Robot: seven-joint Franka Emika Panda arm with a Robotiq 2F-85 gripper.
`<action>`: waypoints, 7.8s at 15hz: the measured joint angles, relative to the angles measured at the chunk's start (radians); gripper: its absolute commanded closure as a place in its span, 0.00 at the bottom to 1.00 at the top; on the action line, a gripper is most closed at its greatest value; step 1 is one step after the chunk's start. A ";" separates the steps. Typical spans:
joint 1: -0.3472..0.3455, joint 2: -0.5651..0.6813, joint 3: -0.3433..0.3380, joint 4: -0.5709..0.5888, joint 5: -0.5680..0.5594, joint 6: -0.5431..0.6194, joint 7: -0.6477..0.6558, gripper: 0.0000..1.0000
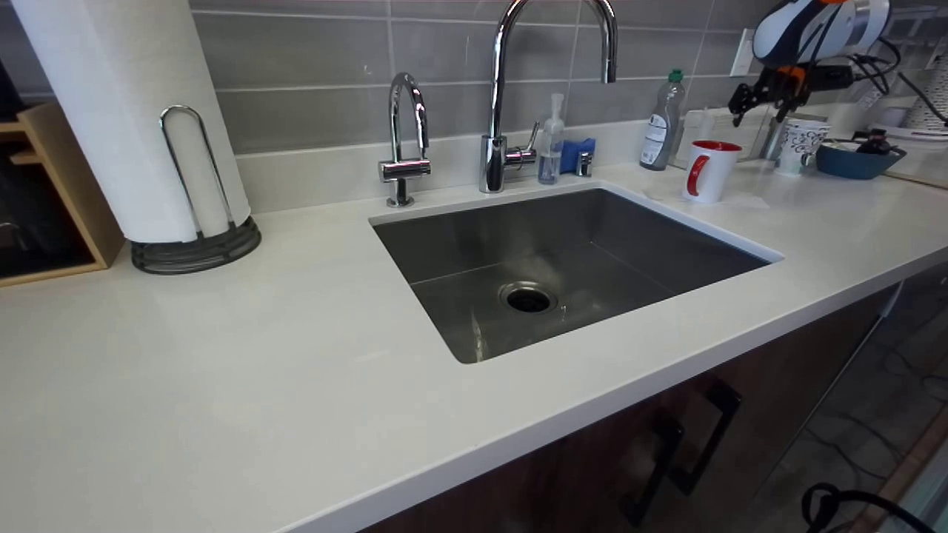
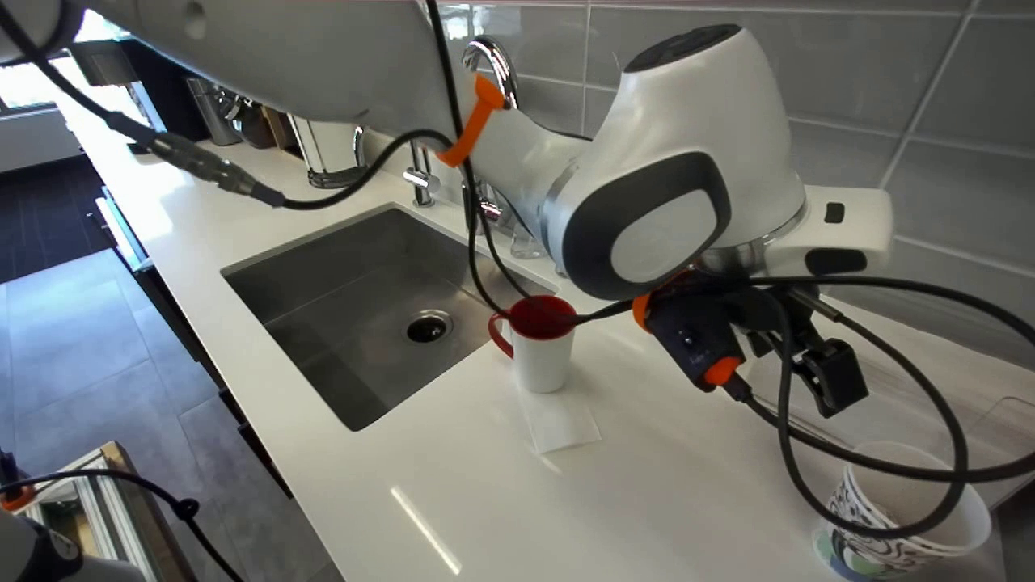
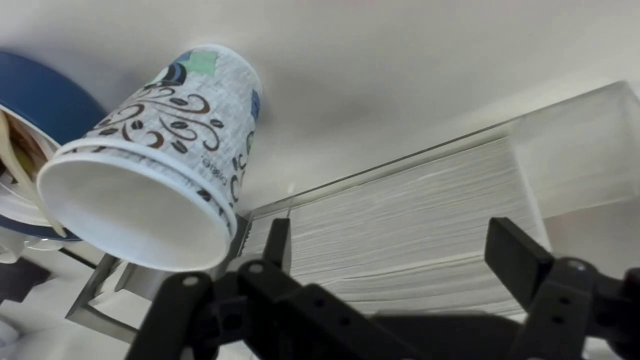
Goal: Move the two paper cups to the left and then unstuck the paper cups
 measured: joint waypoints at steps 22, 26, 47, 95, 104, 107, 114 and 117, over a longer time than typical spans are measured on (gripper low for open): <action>0.073 0.129 -0.156 0.144 -0.131 -0.114 0.197 0.76; 0.079 0.125 -0.156 0.148 -0.131 -0.137 0.205 0.98; 0.047 -0.193 0.059 -0.034 -0.019 -0.472 -0.077 0.99; 0.002 -0.171 0.184 -0.087 0.165 -0.182 -0.167 0.99; 0.002 -0.164 0.210 -0.120 0.166 -0.154 -0.175 0.57; 0.002 -0.164 0.210 -0.120 0.166 -0.154 -0.179 0.37; 0.002 -0.181 0.208 -0.120 0.166 -0.162 -0.179 0.42; 0.001 -0.186 0.208 -0.120 0.166 -0.179 -0.181 0.54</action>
